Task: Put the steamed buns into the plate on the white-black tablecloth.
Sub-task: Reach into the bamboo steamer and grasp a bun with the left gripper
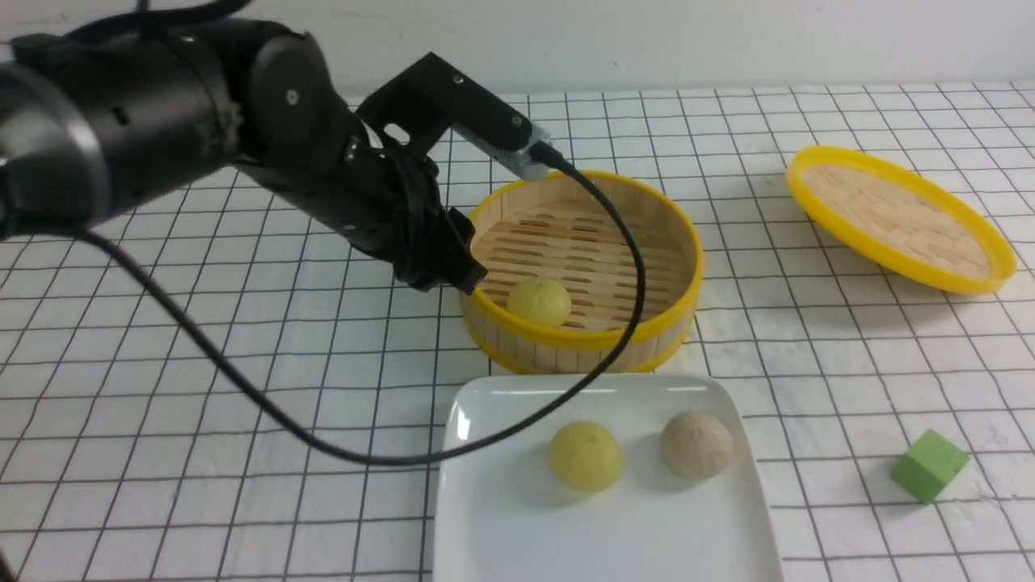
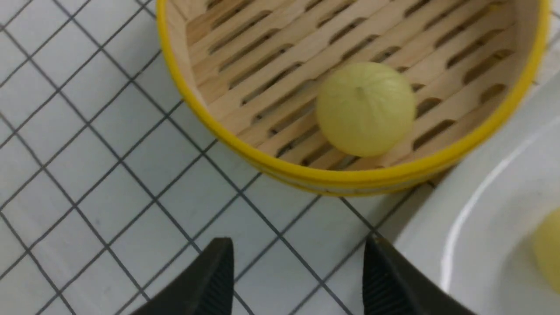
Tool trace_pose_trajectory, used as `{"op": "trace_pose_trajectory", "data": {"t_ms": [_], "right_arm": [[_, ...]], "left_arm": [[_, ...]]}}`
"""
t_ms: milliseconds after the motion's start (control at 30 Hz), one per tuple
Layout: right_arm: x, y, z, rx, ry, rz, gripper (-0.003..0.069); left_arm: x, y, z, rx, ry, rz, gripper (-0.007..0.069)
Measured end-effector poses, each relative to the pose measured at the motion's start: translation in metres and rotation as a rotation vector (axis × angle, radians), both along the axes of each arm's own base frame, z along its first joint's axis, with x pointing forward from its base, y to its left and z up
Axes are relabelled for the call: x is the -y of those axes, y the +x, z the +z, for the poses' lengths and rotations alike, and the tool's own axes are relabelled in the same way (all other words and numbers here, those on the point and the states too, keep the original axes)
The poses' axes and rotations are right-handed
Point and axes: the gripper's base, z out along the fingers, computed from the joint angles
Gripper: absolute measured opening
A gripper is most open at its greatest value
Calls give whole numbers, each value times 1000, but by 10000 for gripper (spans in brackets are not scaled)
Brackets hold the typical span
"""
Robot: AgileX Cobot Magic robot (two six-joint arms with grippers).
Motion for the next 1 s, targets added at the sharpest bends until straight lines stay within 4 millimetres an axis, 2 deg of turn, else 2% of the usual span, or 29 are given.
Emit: {"op": "trace_pose_trajectory", "data": {"t_ms": [133,267,567,800,1000], "right_arm": [[1,0,-1,-10,-13,-2,512],[3,0,-2,-11,-41,-12,512],[4,0,-3,-13,-49,-15,512],[4,-1,-3,-20,-51,-14,512],[4,-1,-3,-18,-53,-15,512]], "left_arm": [[10,19,-2,-21,-22,51,415],[28,36,-6,-42,-22,44,415],[65,41,-35,-107,6,-19,415],[71,44,-52,-150,4,-16,415],[72,46,-54,-139,-4,-15,415]]}}
